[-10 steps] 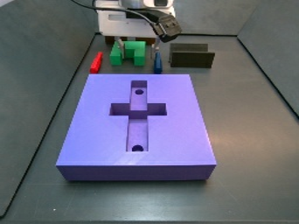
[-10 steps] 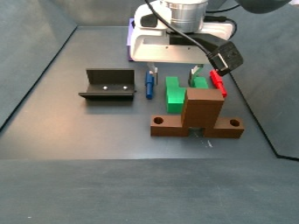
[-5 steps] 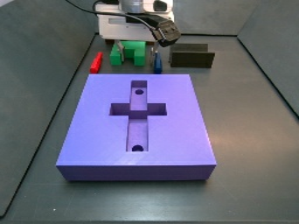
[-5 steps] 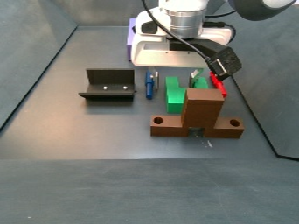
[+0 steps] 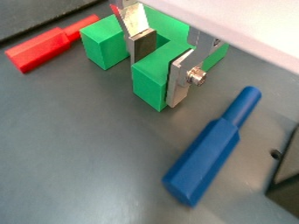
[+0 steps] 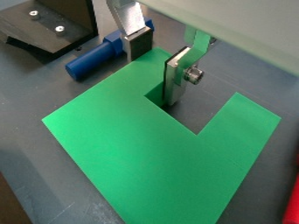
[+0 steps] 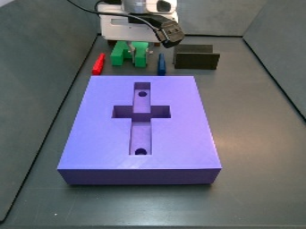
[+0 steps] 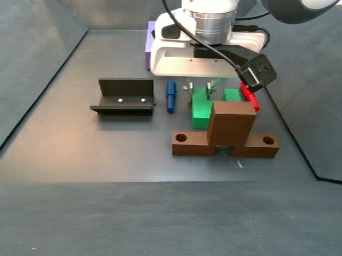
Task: Pick up the green object. Move up. Place the green object on the fixture. Regrasp the green object. Move to above the board. Insert the green object.
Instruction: Pick up the green object.
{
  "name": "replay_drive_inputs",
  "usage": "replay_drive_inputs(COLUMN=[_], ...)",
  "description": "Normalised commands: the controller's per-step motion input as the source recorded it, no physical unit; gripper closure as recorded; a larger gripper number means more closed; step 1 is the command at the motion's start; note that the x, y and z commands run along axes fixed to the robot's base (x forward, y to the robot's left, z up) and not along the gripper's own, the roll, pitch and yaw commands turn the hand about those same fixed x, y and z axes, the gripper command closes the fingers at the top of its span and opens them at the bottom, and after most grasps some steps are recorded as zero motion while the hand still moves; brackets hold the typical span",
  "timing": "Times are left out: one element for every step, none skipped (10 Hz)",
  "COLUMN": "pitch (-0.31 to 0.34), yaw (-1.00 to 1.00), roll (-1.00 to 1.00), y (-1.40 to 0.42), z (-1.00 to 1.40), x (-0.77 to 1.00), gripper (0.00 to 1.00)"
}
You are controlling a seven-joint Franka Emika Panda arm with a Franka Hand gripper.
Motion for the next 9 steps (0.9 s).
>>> replay_drive_inputs(pitch=[0.000,0.000,0.000,0.000,0.000,0.000,0.000,0.000,0.000], yaw=[0.00,0.00,0.00,0.00,0.00,0.00,0.00,0.00,0.00], roll=[0.00,0.00,0.00,0.00,0.00,0.00,0.00,0.00,0.00], y=[0.00,0.00,0.00,0.00,0.00,0.00,0.00,0.00,0.00], z=[0.00,0.00,0.00,0.00,0.00,0.00,0.00,0.00,0.00], x=[0.00,0.00,0.00,0.00,0.00,0.00,0.00,0.00,0.00], gripper=[1.00,1.00,1.00,1.00,1.00,1.00,1.00,1.00,1.00])
